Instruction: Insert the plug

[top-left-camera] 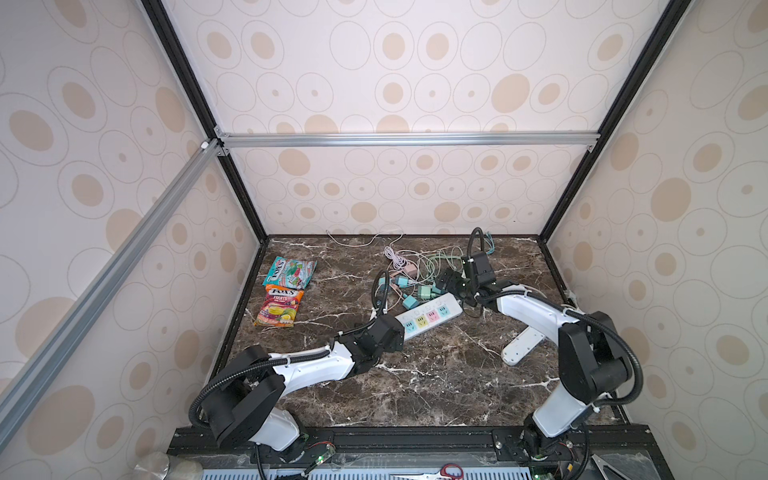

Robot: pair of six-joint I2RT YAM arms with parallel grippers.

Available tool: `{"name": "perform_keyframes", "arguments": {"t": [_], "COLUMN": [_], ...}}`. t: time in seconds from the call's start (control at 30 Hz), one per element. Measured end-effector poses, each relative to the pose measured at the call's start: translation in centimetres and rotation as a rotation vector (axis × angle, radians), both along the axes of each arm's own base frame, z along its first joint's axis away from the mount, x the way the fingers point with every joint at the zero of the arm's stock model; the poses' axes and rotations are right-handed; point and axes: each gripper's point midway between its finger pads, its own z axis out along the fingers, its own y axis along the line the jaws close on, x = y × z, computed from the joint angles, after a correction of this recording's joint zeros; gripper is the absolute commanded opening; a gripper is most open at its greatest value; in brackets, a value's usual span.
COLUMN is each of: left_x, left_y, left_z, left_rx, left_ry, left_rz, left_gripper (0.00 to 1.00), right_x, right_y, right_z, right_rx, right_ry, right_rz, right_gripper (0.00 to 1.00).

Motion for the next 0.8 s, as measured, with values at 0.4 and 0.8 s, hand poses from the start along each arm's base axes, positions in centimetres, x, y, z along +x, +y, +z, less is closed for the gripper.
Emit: {"name": "perform_keyframes", "arguments": {"t": [0.4,0.8], "left_x": [-1.8,-3.0], "left_y": [-1.1,-0.9], "left_z": [-3.0,-5.2], "left_rx": [-0.046,-0.024], "left_ry": [0.137,0.202], "left_rz": [-0.044,-0.087], "left_gripper": [0.98,0.98], "right_x": [0.9,-8.3], "right_y": [1.2,-0.7], "right_z": [-5.1,-5.2], "right_rx": [-0.023,0.000], "right_ry": [0.176,0.249], "right_rz": [0.301,0.346], "right_gripper": [0.99,0.99]}}
